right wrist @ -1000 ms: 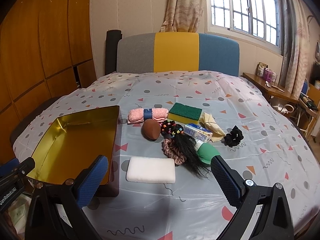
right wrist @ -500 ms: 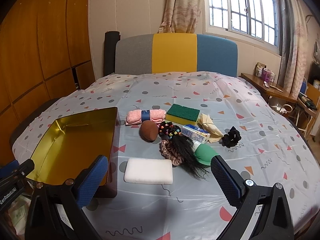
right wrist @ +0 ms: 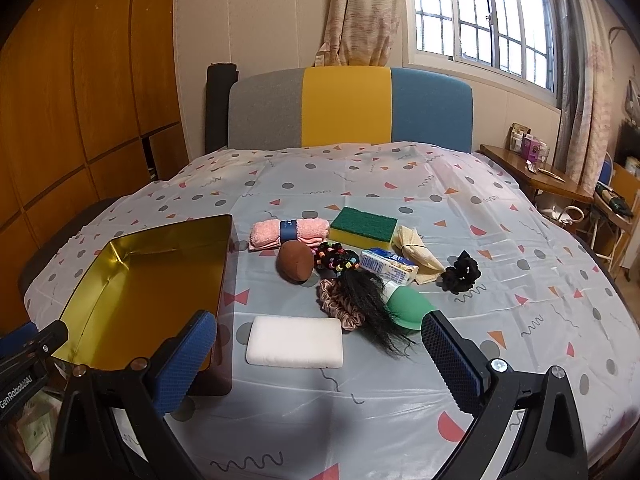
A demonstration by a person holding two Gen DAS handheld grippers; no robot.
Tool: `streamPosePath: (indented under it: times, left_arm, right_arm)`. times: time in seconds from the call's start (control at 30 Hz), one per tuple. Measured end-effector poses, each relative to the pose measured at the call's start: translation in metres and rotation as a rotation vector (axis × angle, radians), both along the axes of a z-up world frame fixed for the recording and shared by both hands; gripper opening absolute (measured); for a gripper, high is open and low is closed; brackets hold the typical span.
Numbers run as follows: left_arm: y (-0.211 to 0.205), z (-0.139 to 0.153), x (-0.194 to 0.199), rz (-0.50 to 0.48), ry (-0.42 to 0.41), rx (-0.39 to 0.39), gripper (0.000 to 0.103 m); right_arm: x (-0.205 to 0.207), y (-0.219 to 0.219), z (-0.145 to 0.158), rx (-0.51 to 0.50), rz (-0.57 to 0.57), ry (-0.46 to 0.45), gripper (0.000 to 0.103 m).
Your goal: Organize soft objects
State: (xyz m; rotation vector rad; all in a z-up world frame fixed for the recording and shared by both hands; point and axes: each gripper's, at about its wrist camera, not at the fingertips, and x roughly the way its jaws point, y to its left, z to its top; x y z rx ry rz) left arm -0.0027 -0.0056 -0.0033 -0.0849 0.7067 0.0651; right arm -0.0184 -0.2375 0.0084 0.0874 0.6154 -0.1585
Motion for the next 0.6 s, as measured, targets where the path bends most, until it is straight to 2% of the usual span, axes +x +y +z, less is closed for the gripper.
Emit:
streamPosePath:
  times: [0.6]
  left_arm:
    - [-0.0018,-0.0004,-0.0002,-0.008,0.01,0.004,0.061]
  right_arm:
    - [-0.0023,-0.0056,-0.0019,0.003,-0.012,-0.002,0.103]
